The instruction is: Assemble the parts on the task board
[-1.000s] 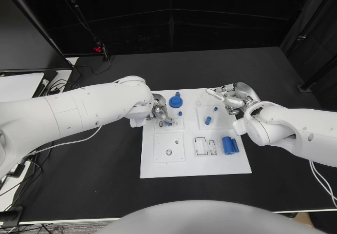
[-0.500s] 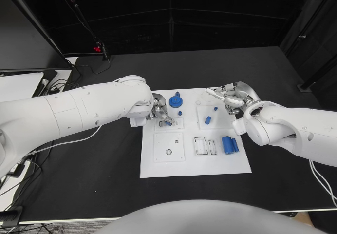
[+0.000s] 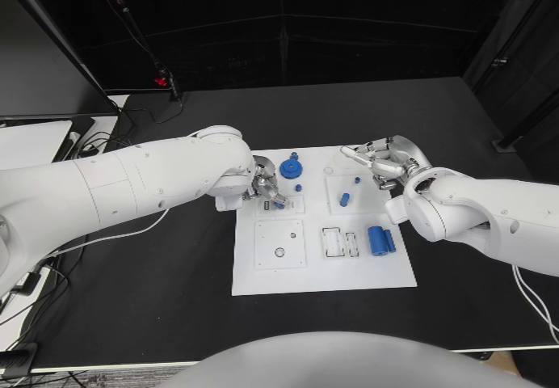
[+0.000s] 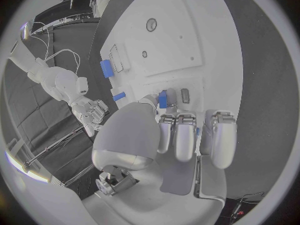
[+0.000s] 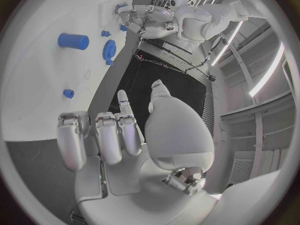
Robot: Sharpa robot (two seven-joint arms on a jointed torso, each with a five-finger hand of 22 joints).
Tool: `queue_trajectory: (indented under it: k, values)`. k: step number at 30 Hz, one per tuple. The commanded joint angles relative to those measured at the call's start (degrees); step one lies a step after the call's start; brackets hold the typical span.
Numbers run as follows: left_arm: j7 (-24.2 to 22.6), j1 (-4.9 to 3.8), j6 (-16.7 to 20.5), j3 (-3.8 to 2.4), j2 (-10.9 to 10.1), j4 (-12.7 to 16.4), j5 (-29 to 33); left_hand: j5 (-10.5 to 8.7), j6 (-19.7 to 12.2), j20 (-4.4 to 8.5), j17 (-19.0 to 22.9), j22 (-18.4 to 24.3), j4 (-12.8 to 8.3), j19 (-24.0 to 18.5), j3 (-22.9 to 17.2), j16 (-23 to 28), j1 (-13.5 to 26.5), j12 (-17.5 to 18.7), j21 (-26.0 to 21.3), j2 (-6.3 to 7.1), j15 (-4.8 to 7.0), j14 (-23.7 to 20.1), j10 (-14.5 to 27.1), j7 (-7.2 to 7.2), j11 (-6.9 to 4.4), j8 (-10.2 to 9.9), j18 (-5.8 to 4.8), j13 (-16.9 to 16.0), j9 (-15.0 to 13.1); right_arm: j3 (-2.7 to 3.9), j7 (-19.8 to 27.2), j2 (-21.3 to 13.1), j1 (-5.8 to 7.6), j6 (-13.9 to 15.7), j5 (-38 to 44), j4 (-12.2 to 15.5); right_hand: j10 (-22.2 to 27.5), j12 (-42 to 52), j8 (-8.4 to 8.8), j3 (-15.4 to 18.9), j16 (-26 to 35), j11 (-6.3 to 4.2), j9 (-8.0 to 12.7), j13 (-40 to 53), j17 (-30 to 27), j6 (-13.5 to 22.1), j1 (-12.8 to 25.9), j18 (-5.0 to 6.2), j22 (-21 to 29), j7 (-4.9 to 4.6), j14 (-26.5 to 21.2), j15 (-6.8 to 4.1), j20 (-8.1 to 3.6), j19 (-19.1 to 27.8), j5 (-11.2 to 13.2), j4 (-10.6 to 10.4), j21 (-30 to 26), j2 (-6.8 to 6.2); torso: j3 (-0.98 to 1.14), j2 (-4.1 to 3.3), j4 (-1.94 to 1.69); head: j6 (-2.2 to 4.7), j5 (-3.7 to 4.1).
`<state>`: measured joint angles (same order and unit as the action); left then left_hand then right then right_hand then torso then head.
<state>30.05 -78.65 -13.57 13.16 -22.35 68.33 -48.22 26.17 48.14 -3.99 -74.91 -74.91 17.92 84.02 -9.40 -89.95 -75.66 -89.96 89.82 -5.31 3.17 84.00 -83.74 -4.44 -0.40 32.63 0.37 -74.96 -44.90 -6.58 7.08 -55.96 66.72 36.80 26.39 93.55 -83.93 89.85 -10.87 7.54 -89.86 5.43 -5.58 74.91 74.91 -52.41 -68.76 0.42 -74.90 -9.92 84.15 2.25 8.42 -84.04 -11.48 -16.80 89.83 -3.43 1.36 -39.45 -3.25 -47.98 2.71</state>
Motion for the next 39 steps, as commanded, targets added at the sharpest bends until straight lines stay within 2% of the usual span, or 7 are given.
queue_trajectory:
  k: [1,7,10,16,18,30,39]
  values:
    - [1.62,0.61,-1.79,0.38,0.16,-0.16,-0.23,0.05,1.37,-0.4,-15.09,-15.09,-1.4,5.98,-1.78,-0.05,-0.77,-0.04,0.18,-0.17,-0.03,6.0,-6.26,1.57,-0.07,-0.41,-0.37,-15.04,-0.08,0.02,0.48,0.05,0.07,-0.3,-0.11,0.11,-6.07,0.15,-0.2,0.41,-0.14,0.2,-0.02,15.09,15.09,0.43,0.45,-0.42,-15.1,0.11,5.85,0.02,0.08,-5.96,-0.27,0.06,0.17,-0.27,0.01,0.01,-0.03,-0.04,-0.04]
    - [1.64,0.63,-1.33,0.38,0.21,-0.22,-0.35,-0.61,1.26,-0.36,-15.09,-15.09,-1.13,5.98,-1.72,-0.05,-0.47,-0.04,0.18,-0.12,-0.04,6.0,-6.26,1.4,0.04,-0.58,-0.37,-15.04,-0.19,0.02,0.47,0.14,0.07,-0.35,-0.16,0.09,-6.07,0.15,-0.34,0.43,-0.14,0.21,-0.04,15.09,15.09,0.5,0.61,-0.42,-15.1,0.1,5.85,0.04,0.1,-5.96,-0.34,0.09,0.17,-0.09,-0.02,-0.01,0.02,-0.06,-0.08]
    - [1.73,0.64,-1.03,0.38,0.19,-0.18,-0.41,-6.7,1.23,-0.12,-15.09,-15.09,-1.08,5.98,-0.26,-0.05,2.35,-0.04,0.18,-0.35,-0.27,6.0,-6.26,1.11,0.37,-1.02,-0.37,-15.04,-0.39,0.02,0.48,0.16,0.07,-0.37,-0.19,0.1,-6.07,0.15,-0.34,0.43,-0.14,0.21,-0.04,15.09,15.09,0.5,0.61,-0.42,-15.1,0.1,5.85,0.04,0.1,-5.96,-0.34,0.09,0.17,-0.09,-0.04,0.0,0.0,-0.1,0.08]
    - [2.08,0.66,-0.85,0.38,0.21,-0.16,-0.71,-14.79,1.64,-0.05,-15.09,-15.09,-1.05,5.98,4.03,-0.05,8.05,-0.04,0.18,0.03,-0.37,6.0,-6.26,1.13,0.35,-1.57,-0.37,-15.04,-0.59,0.02,0.47,0.17,0.07,-0.41,-0.2,0.08,-6.07,0.15,-0.34,0.43,-0.14,0.21,-0.04,15.09,15.09,0.5,0.61,-0.42,-15.1,0.1,5.85,0.04,0.1,-5.96,-0.34,0.09,0.17,-0.09,-0.04,0.02,0.0,-0.13,0.08]
    - [2.25,0.66,-0.79,0.38,0.21,-0.16,-1.06,-16.6,1.58,-0.06,-15.09,-15.09,-1.09,5.98,5.31,-0.05,9.1,-0.04,0.18,0.17,-0.37,6.0,-6.26,1.14,0.32,-1.79,-0.37,-15.04,-0.71,0.02,0.47,0.17,0.07,-0.42,-0.2,0.08,-6.07,0.15,-0.34,0.43,-0.14,0.21,-0.04,15.09,15.09,0.5,0.61,-0.42,-15.1,0.1,5.85,0.04,0.1,-5.96,-0.34,0.09,0.17,-0.09,0.0,0.01,0.0,-0.11,0.05]
    - [2.5,0.73,-0.63,0.38,0.21,-0.13,-1.79,-18.26,1.25,-0.23,-15.09,-15.09,-1.1,5.98,9.58,-0.05,11.99,-0.04,0.18,0.58,-0.63,6.0,-6.26,0.96,0.45,-2.24,-0.37,-15.04,-1.2,0.02,0.41,0.17,0.06,-0.48,-0.21,0.05,-6.07,0.15,-0.34,0.43,-0.14,0.21,-0.04,15.09,15.09,0.5,0.61,-0.42,-15.1,0.1,5.85,0.04,0.1,-5.96,-0.34,0.09,0.17,-0.09,0.01,0.02,0.02,-0.02,0.05]
    - [2.54,0.8,-0.33,0.38,0.21,-0.1,-2.0,-17.01,1.12,-0.27,-15.09,-15.09,-1.25,5.98,9.85,-0.05,10.57,-0.04,0.18,-0.56,-0.58,6.0,-6.26,1.11,0.34,-2.33,-0.37,-15.04,-1.51,0.02,0.27,0.19,0.06,-0.58,-0.21,0.03,-6.07,0.15,-0.42,0.45,-0.14,0.22,-0.06,15.09,15.09,0.54,0.72,-0.42,-15.1,0.1,5.85,0.05,0.12,-5.96,-0.37,0.09,0.17,0.03,0.0,-0.02,0.0,0.03,0.1]
